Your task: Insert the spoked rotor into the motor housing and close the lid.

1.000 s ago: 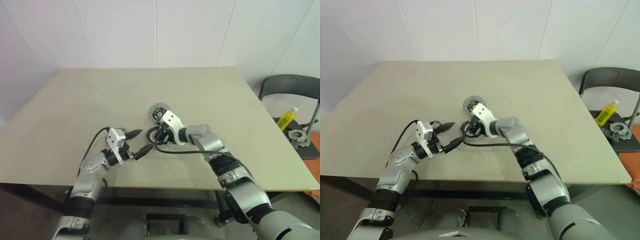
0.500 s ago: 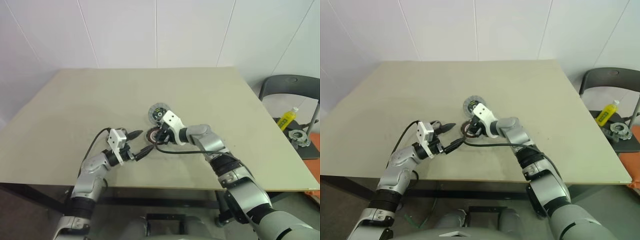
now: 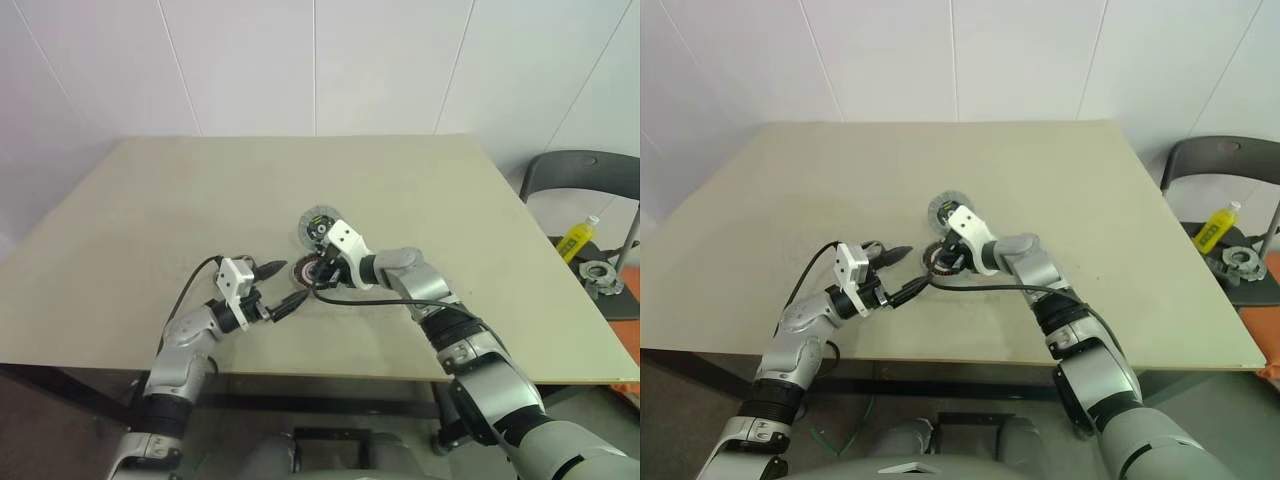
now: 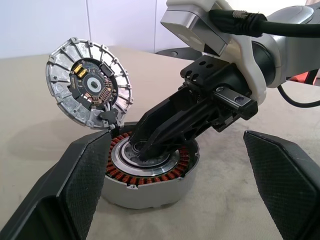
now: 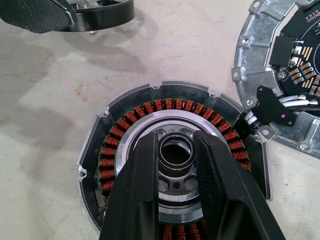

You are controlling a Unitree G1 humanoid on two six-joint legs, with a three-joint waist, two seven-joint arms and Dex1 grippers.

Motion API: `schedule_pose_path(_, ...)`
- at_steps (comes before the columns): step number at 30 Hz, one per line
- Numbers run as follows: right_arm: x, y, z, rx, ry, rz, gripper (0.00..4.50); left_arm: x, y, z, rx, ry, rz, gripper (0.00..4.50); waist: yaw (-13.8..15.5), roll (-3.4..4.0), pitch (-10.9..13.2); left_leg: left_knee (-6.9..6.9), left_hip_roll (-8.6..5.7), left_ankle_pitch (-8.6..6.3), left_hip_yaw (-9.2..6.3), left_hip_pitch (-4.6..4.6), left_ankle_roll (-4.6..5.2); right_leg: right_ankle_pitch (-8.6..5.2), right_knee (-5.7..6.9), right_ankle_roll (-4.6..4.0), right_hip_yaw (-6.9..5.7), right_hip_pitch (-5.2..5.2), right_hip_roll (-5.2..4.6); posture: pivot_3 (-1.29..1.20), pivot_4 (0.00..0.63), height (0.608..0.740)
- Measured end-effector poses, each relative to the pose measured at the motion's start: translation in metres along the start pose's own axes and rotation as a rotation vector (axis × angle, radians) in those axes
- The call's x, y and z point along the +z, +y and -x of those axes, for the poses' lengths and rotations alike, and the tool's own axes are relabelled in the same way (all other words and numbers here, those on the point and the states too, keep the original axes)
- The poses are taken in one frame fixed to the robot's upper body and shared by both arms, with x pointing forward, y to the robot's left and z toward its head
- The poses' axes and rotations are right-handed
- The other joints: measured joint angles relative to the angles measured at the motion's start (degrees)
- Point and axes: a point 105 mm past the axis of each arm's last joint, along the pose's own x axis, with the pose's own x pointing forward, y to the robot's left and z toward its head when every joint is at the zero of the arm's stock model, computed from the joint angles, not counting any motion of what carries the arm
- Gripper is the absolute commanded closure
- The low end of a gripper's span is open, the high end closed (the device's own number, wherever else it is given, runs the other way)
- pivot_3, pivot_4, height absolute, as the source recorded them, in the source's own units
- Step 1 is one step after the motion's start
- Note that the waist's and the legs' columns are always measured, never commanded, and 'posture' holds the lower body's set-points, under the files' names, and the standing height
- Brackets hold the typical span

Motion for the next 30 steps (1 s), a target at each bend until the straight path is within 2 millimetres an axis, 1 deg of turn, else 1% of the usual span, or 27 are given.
schedule_pose_path(23,-0.0014,-0.0009,0.0027,0.009,0.005,-0.008,3.84,0.0002,-0.0003,-0.0011,0.003,0.008,0.011,0.0,0.03,0.01,0.0,0.02,-0.01,0.0,0.0,-0.05,0.0,0.0,-0.08,0.0,-0.08,0.05,-0.08,0.0,0.0,0.74)
schedule_pose_path(25,-0.0015,-0.001,0.0027,0.008,0.006,-0.008,3.11,0.0002,-0.0003,-0.0011,0.002,0.009,0.011,0.0,0.03,0.01,0.0,0.02,-0.02,0.0,0.0,-0.05,0.0,0.0,-0.08,0.0,-0.09,0.05,-0.08,0.0,0.0,0.74)
schedule_pose_path(26,-0.0019,-0.0018,0.0032,0.005,0.007,-0.009,2.89,0.0002,-0.0003,-0.0011,0.002,0.009,0.011,0.0,0.03,0.01,0.0,0.02,-0.02,0.0,0.0,-0.05,0.0,0.0,-0.08,0.0,-0.09,0.04,-0.09,0.0,0.0,0.74)
schedule_pose_path(30,-0.0019,0.0001,0.0041,0.022,-0.001,-0.019,1.65,0.0002,-0.0002,-0.0008,0.001,0.01,0.009,0.0,-0.18,0.02,0.0,0.02,-0.01,0.0,0.01,-0.05,0.0,0.0,-0.08,0.0,-0.11,0.04,-0.09,0.0,0.0,0.74)
